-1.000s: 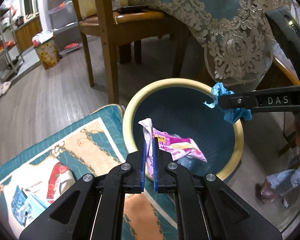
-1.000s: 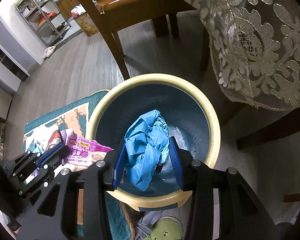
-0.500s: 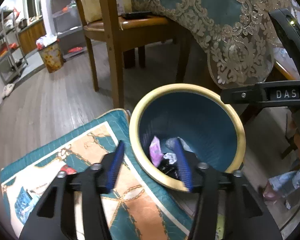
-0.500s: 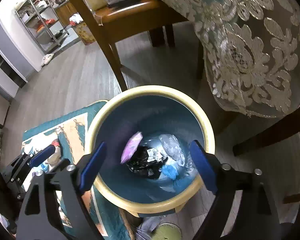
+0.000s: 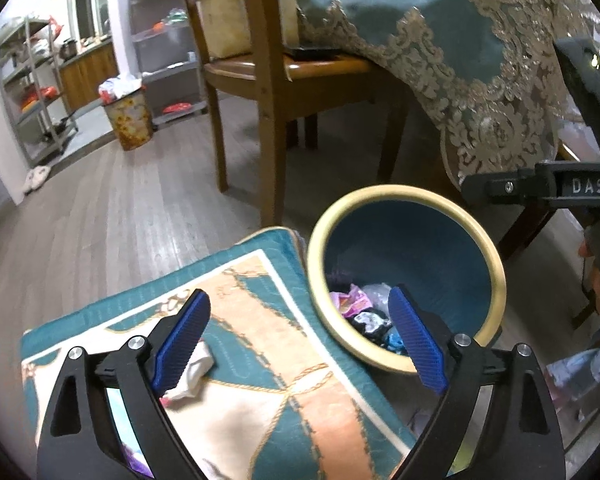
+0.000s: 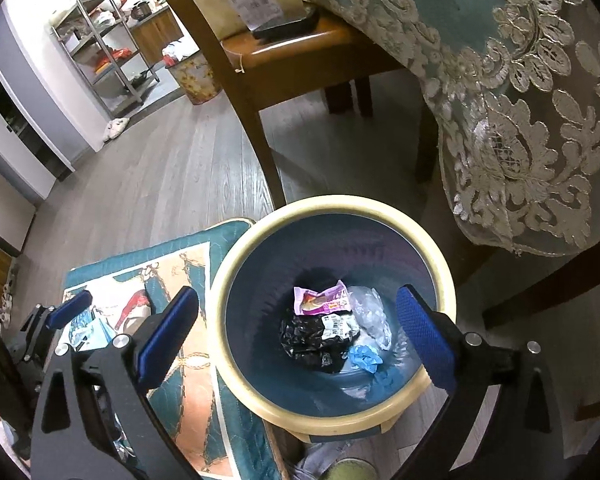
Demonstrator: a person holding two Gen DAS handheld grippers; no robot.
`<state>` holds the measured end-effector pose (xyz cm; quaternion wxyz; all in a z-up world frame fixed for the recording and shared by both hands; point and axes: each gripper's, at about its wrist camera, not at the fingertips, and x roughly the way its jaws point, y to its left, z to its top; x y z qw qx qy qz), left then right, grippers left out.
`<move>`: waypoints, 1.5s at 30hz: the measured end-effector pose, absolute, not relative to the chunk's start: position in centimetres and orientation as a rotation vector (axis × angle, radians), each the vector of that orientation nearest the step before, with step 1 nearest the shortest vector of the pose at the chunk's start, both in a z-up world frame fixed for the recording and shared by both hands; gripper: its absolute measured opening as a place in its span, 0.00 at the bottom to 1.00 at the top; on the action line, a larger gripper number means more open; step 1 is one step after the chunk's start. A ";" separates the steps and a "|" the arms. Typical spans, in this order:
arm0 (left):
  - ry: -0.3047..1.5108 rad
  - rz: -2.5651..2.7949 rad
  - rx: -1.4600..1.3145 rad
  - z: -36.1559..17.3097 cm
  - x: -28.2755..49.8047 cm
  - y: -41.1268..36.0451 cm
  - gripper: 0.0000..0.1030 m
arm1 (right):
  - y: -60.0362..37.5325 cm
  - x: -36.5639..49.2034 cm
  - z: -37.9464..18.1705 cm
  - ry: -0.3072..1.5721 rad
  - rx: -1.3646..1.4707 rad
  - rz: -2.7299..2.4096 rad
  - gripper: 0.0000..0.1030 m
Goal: Collect trash
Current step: 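Move both tools over the wastebasket and release the cloth and wrapper, then return to the stool and grasp the purple spray bottle with the right tool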
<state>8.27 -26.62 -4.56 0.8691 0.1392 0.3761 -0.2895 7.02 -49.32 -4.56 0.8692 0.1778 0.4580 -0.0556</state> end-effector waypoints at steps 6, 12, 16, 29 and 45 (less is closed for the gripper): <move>0.774 -0.572 0.272 -3.4 8.6 -23.9 0.88 | -48.6 7.4 -4.4 0.956 0.379 -0.110 0.94; 0.768 -0.533 0.256 -2.5 8.7 -20.6 0.89 | -46.9 7.7 -4.3 0.957 0.350 -0.080 0.94; 0.761 -0.507 0.250 -1.7 8.5 -18.0 0.89 | -45.0 8.0 -4.2 0.965 0.318 -0.048 0.94; 0.761 -0.375 0.189 -0.3 8.3 -7.2 0.89 | -34.5 9.3 -4.9 0.989 0.188 0.145 0.94; 0.831 -0.252 0.163 -2.5 8.1 3.6 0.89 | -19.1 8.8 -8.6 1.060 -0.067 0.413 0.94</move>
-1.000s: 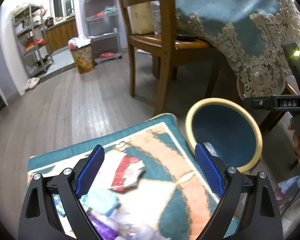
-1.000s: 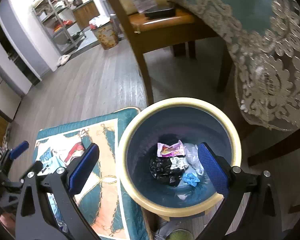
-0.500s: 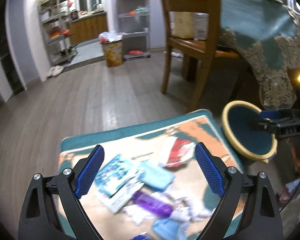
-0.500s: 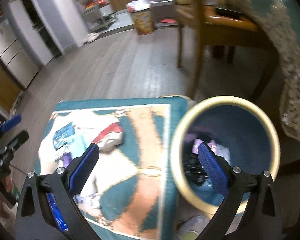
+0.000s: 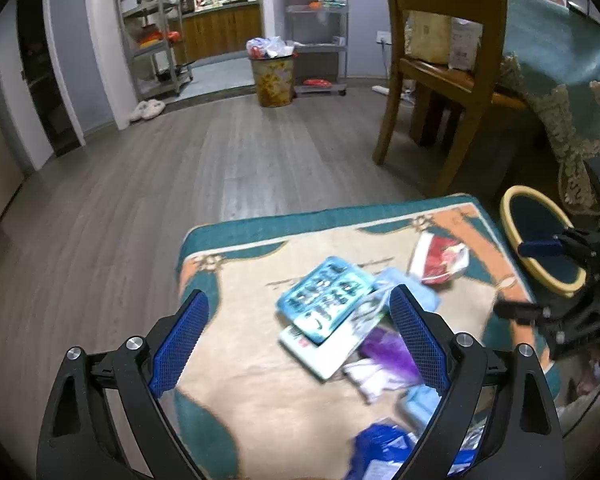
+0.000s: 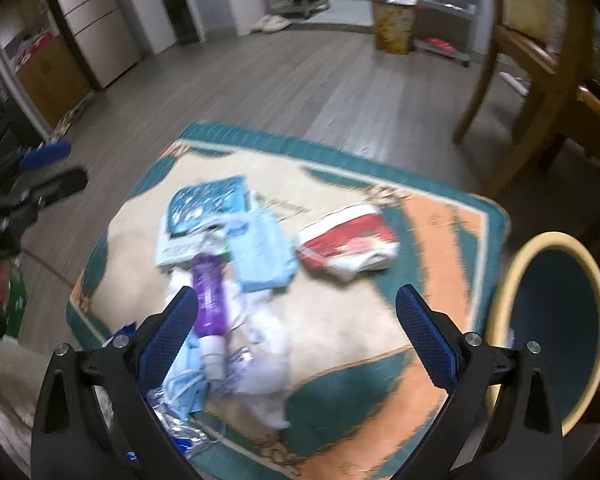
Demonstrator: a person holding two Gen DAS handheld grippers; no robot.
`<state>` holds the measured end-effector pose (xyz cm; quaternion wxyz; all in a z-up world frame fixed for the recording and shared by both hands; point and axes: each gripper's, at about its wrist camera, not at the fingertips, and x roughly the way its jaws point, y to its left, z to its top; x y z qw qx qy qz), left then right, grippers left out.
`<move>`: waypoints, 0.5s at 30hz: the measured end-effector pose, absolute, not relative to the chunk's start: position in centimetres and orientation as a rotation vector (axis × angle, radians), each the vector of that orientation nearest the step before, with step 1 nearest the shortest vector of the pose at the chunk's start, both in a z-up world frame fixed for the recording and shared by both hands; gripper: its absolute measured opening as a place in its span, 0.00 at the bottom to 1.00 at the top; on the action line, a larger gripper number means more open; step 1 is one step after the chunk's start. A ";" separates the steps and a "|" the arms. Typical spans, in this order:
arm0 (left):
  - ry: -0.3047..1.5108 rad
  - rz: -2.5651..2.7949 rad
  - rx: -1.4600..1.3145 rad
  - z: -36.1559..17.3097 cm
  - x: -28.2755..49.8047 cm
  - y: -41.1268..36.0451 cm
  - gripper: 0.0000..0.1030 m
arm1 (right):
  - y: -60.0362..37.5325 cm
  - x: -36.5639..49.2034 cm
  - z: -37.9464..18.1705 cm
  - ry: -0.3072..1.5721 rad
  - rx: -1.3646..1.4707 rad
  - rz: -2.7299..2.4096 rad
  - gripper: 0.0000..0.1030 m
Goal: Collect trash
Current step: 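Return to the stool and grasp the purple spray bottle with the right tool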
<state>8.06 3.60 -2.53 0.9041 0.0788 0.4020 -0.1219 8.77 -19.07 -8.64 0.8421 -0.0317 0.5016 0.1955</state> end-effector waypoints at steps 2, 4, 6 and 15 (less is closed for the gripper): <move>0.846 -0.248 0.156 -2.8 8.1 4.2 0.89 | -17.6 8.4 -9.4 1.077 -0.091 0.441 0.94; 0.855 -0.240 0.148 -3.0 8.2 4.6 0.89 | -15.8 8.1 -10.5 1.097 -0.130 0.467 0.94; 0.864 -0.233 0.136 -3.1 8.3 5.0 0.89 | -14.3 8.0 -11.6 1.114 -0.164 0.482 0.94; 0.905 -0.188 0.137 -4.4 8.6 6.2 0.89 | -10.0 9.6 -14.9 1.165 -0.214 0.502 0.68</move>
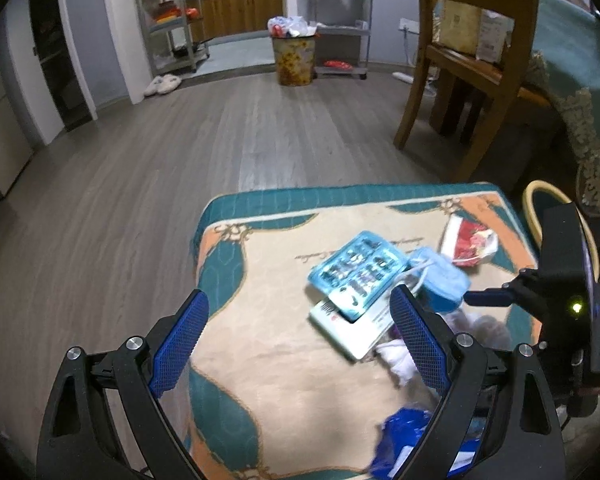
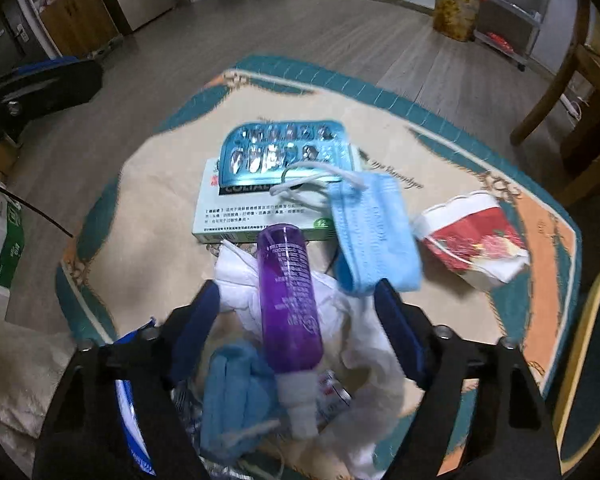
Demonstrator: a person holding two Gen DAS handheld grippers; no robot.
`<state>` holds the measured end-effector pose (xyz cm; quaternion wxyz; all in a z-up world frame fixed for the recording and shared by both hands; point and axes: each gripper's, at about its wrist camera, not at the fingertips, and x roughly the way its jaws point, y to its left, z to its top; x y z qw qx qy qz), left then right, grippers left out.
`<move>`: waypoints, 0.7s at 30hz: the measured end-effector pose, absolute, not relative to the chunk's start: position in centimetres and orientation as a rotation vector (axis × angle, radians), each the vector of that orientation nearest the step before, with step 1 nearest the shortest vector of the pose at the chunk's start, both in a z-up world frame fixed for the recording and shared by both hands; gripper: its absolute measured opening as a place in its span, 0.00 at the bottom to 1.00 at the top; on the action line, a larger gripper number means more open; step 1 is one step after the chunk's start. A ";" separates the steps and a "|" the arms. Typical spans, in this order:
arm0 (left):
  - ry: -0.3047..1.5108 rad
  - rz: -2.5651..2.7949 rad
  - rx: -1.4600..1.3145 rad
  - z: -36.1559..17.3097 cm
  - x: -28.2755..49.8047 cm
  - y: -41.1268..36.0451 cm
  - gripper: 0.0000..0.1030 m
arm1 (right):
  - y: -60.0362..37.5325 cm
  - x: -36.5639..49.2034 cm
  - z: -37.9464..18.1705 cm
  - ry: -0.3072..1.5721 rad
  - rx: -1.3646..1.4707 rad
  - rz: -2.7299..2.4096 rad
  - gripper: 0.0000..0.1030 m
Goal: Collect trash
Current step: 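Return to the stool and grasp the purple spray bottle with the right tool, then grasp the blue face mask with the left tool while the right holds the bottle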
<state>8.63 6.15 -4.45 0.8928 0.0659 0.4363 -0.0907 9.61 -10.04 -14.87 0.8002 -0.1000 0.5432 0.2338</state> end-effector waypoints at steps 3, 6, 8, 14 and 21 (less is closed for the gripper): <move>0.922 -0.172 0.142 -5.1 9.0 6.8 0.89 | -9.5 9.8 -16.3 1.187 -0.278 0.485 0.63; 0.938 -0.165 0.128 -5.4 9.5 7.1 0.89 | -9.8 10.0 -17.2 1.225 -0.260 0.491 0.39; 0.942 -0.166 0.128 -5.5 9.6 6.8 0.89 | -10.2 9.8 -16.8 1.228 -0.243 0.501 0.32; 0.980 -0.152 0.162 -6.9 10.4 6.2 0.89 | -12.2 8.8 -13.5 1.207 -0.150 0.524 0.31; 0.993 -0.166 0.201 -7.4 11.5 3.8 0.89 | -16.6 8.9 -9.1 1.155 -0.045 0.510 0.31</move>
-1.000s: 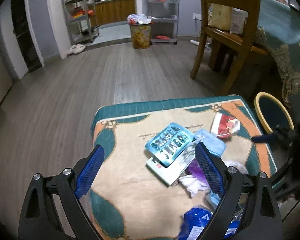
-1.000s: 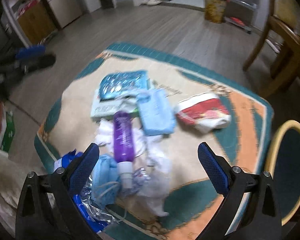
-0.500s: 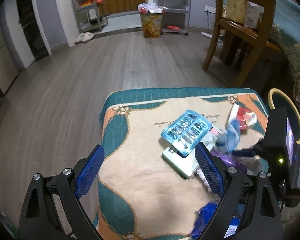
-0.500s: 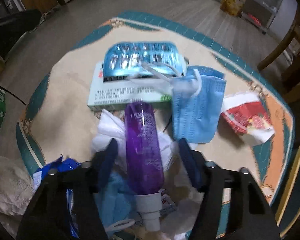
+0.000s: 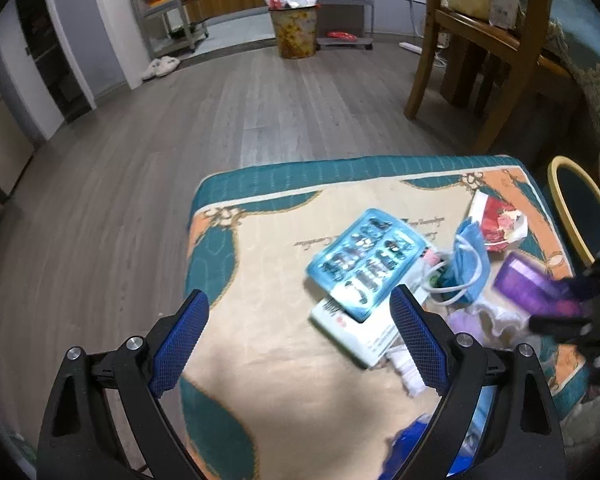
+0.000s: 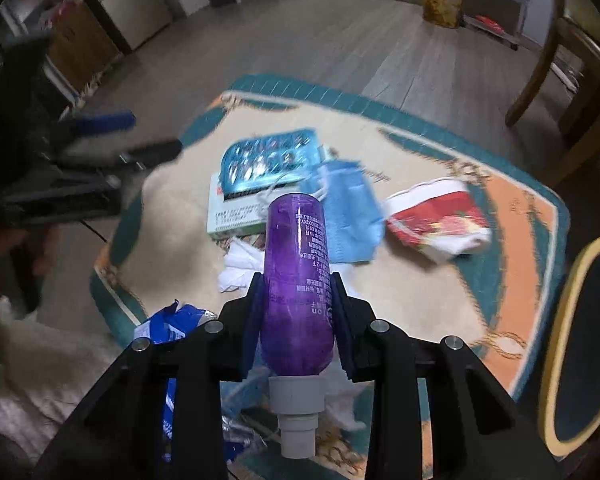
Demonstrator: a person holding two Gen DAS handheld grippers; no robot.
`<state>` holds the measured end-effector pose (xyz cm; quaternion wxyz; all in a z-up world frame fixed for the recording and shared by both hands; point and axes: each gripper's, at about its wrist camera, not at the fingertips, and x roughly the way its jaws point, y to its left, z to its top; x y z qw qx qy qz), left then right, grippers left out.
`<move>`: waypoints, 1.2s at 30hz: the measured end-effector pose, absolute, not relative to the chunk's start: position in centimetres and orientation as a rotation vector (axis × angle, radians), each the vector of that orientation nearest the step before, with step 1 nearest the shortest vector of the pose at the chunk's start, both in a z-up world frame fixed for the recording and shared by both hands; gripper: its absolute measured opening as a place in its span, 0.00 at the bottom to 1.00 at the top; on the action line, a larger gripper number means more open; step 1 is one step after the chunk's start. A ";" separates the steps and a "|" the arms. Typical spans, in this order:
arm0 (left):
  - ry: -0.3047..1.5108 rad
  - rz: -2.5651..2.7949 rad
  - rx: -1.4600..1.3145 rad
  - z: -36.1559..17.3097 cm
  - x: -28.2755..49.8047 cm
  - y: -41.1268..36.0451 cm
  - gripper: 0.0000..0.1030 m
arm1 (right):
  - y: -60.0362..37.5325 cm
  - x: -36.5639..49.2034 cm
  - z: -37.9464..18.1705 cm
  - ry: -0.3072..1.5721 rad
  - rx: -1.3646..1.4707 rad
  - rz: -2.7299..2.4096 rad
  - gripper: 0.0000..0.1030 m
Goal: Collect trash
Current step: 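Grasp the blue face mask with the left tool while the right holds the bottle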
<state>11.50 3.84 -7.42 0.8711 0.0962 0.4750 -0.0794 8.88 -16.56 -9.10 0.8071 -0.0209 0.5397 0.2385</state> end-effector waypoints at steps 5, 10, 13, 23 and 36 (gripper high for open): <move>1.011 -0.217 0.229 -8.2 12.1 0.5 0.89 | -20.9 10.0 -7.6 1.103 -0.013 0.397 0.31; 1.041 -0.289 0.240 -9.3 12.7 -3.9 0.89 | -24.7 11.0 -7.1 1.081 0.036 0.330 0.31; 1.048 -0.325 0.265 -9.9 13.0 -6.1 0.89 | -26.6 11.0 -7.0 1.077 0.069 0.312 0.31; 1.132 -0.333 0.255 -12.4 14.7 -8.6 0.86 | -30.0 10.4 -6.7 1.061 0.124 0.305 0.31; 1.119 -0.451 0.225 -9.2 13.0 -8.4 0.12 | -30.7 10.8 -5.8 1.035 0.152 0.309 0.31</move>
